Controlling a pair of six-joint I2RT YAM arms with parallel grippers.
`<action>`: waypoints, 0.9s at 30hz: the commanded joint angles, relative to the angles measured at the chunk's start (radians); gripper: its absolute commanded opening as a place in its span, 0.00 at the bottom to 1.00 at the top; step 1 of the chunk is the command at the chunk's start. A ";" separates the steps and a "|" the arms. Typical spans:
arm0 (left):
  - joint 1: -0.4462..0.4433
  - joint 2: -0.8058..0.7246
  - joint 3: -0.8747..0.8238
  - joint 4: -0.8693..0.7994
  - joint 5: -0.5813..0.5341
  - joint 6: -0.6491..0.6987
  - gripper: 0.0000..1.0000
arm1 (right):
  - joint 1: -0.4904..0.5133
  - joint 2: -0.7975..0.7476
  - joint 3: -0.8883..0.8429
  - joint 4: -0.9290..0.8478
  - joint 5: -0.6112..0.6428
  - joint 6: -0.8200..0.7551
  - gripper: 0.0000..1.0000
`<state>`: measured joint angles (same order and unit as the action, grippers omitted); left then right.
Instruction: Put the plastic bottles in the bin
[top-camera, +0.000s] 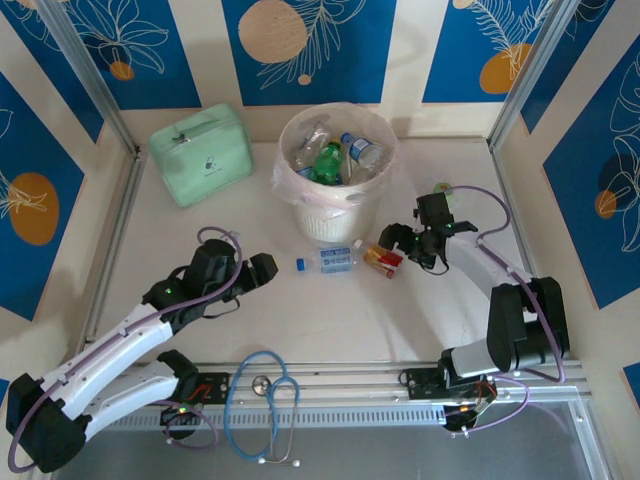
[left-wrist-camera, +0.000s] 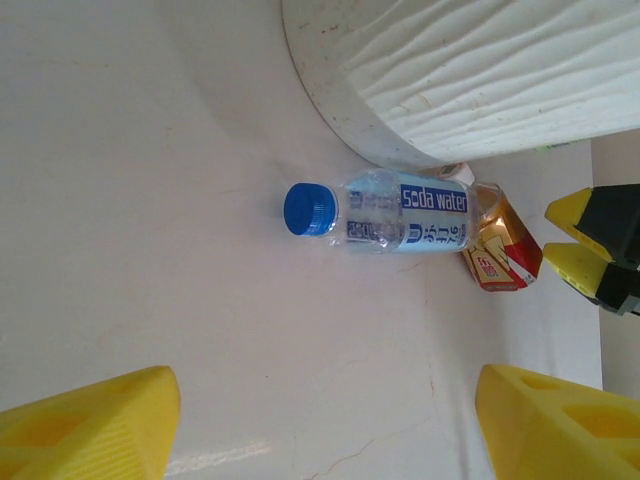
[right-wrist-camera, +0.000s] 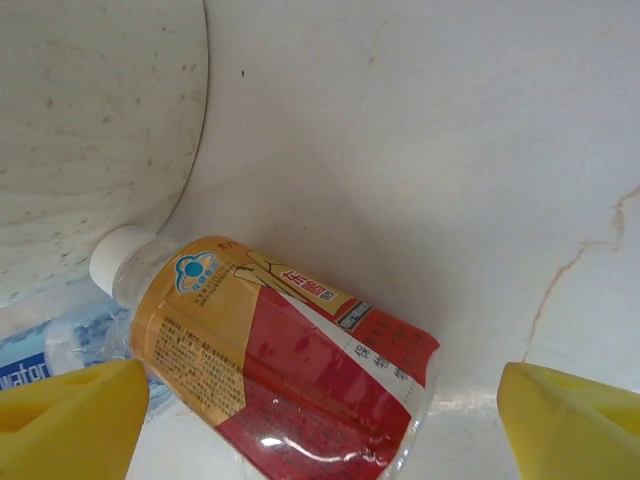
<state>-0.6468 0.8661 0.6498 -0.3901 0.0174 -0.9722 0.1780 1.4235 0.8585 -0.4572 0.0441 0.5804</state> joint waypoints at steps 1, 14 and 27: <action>0.013 -0.006 0.034 -0.024 -0.008 -0.015 0.78 | 0.013 0.026 0.030 0.027 -0.026 -0.036 0.90; 0.028 -0.013 0.045 -0.038 -0.002 -0.001 0.78 | 0.160 0.068 0.031 -0.009 0.054 -0.063 0.87; 0.045 -0.012 0.047 -0.022 0.019 -0.003 0.78 | 0.257 0.113 0.074 -0.153 0.154 0.009 0.83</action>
<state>-0.6121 0.8658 0.6666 -0.4057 0.0219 -0.9718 0.4259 1.5188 0.9054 -0.5507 0.1627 0.5617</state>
